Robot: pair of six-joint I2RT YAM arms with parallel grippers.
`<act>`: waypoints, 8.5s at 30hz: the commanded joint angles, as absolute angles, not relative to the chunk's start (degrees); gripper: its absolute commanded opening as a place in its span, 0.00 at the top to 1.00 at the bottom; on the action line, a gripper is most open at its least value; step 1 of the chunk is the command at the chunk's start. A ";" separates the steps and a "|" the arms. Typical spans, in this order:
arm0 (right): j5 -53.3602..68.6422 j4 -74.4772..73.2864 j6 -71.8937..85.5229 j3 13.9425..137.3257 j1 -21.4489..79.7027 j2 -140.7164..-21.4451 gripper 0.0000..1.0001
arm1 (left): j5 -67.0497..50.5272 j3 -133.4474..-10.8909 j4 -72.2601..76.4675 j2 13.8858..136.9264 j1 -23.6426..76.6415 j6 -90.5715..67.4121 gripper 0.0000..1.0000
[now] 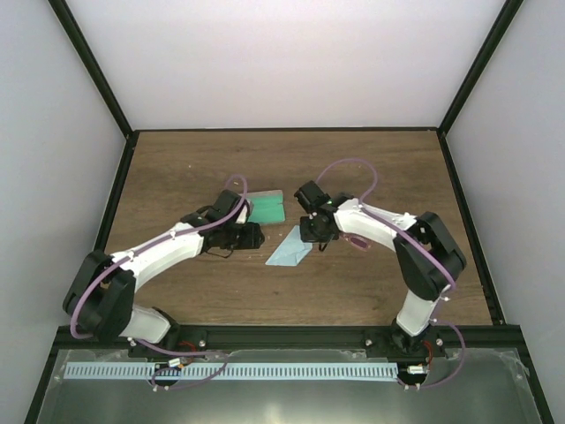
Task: Organize the sunglasses
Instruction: Adjust the glasses cleaning cloth at the center of the board.
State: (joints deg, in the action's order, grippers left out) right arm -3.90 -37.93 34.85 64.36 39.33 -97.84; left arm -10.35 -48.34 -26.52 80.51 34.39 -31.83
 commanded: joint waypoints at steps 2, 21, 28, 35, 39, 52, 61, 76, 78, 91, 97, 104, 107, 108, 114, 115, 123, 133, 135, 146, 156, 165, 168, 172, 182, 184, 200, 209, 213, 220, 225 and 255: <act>-3.58 -35.76 32.18 70.75 38.15 -103.83 0.99 | -12.65 -50.83 -23.78 82.94 35.79 -31.39 0.58; -2.91 -36.78 38.89 52.05 44.32 -95.45 0.99 | -10.46 -46.14 -24.98 78.20 35.95 -31.64 0.00; -2.45 -41.62 45.34 53.81 51.23 -88.41 0.99 | -10.59 -47.72 -24.80 79.57 35.95 -31.46 0.00; -6.58 -44.01 41.93 61.79 51.24 -92.45 0.78 | -10.67 -46.87 -24.42 79.81 35.95 -31.64 0.00; -7.41 -44.22 40.00 65.64 51.24 -95.98 0.72 | -9.89 -46.64 -25.08 79.26 35.95 -31.73 0.00; -5.99 -42.84 38.10 67.16 52.50 -102.50 0.70 | -6.98 -44.55 -26.01 78.04 35.95 -31.81 0.00; -5.11 -41.25 38.23 65.57 52.55 -104.11 0.75 | -6.80 -45.17 -26.43 79.31 35.95 -31.03 0.03; -5.27 -41.25 38.10 65.20 52.56 -104.79 0.93 | -5.87 -44.24 -26.38 78.04 35.95 -31.68 0.04; -5.49 -41.31 38.15 65.37 52.56 -103.85 0.95 | -5.89 -44.10 -26.32 77.96 35.95 -31.68 0.04; -8.02 -43.90 37.58 69.42 52.56 -102.43 0.95 | -6.25 -43.99 -25.84 78.22 35.95 -31.47 0.04; -8.66 -44.29 36.57 71.70 52.27 -104.20 0.95 | -6.42 -43.96 -25.84 78.46 35.95 -31.04 0.04; -10.04 -45.10 35.49 75.70 50.77 -107.48 0.95 | -6.33 -43.95 -26.32 78.50 35.95 -30.19 0.04; -10.19 -45.02 34.73 76.71 49.55 -108.32 0.95 | -6.55 -43.87 -26.53 78.32 35.95 -29.82 0.04; -10.24 -44.96 34.45 76.93 49.18 -108.67 0.95 | -6.55 -43.92 -26.60 78.25 35.95 -29.68 0.04; -10.89 -44.99 32.70 78.83 46.40 -110.02 0.95 | -6.93 -43.70 -26.81 77.92 35.95 -29.36 0.03; -10.82 -44.85 32.43 79.04 45.67 -110.06 0.95 | -7.02 -43.65 -26.76 77.95 35.96 -29.32 0.03; -10.73 -43.54 29.60 80.59 42.84 -111.04 0.73 | -7.73 -43.33 -26.64 77.70 35.95 -29.42 0.03; -6.61 -39.75 32.69 71.07 42.80 -101.21 0.71 | -11.23 -43.55 -24.14 77.76 36.03 -30.67 0.03; -4.03 -38.41 33.65 67.12 42.95 -99.46 0.79 | -12.37 -43.96 -23.10 78.72 36.16 -31.03 0.03; -0.06 -34.67 38.65 59.77 48.45 -95.97 0.86 | -16.84 -54.00 -20.57 91.46 36.80 -29.35 0.03; 2.84 -31.42 39.60 57.92 48.77 -98.74 0.94 | -18.36 -57.59 -23.20 102.76 37.81 -29.25 0.03; 4.41 -30.30 40.71 55.41 50.40 -99.06 0.95 | -17.56 -57.22 -24.27 105.14 39.09 -29.44 0.03; 4.79 -30.76 41.40 55.11 51.86 -98.67 0.95 | -17.23 -57.21 -24.51 105.75 39.35 -29.57 0.03; 4.74 -31.94 43.00 55.06 53.95 -97.49 0.95 | -17.15 -57.22 -24.04 106.73 39.66 -29.55 0.04; 5.60 -33.46 44.80 53.77 56.43 -94.56 0.94 | -17.14 -57.47 -23.41 107.85 40.40 -29.74 0.04; 5.65 -33.72 44.87 53.91 56.95 -94.28 0.94 | -17.14 -57.56 -23.35 107.85 40.51 -29.87 0.04; 4.79 -32.19 46.02 52.30 57.48 -91.51 0.95 | -8.74 -55.43 -23.47 93.12 40.58 -31.44 0.71; 1.18 -33.70 46.50 52.51 56.49 -87.56 0.94 | -12.52 -56.67 -21.33 93.03 40.54 -31.23 0.96; 0.01 -34.91 44.44 52.96 50.95 -84.78 0.92 | -12.07 -54.91 -21.02 91.53 40.60 -32.09 0.96; -0.75 -34.72 37.56 52.64 43.28 -87.45 0.92 | -12.07 -52.08 -21.25 87.21 40.55 -34.14 0.35; -0.04 -32.26 37.44 49.41 43.22 -89.00 0.92 | -12.99 -51.21 -21.77 86.89 40.56 -33.79 0.05; -1.18 -41.03 48.44 45.21 54.96 -80.44 0.88 | -11.60 -48.84 -20.47 87.01 40.55 -33.62 0.00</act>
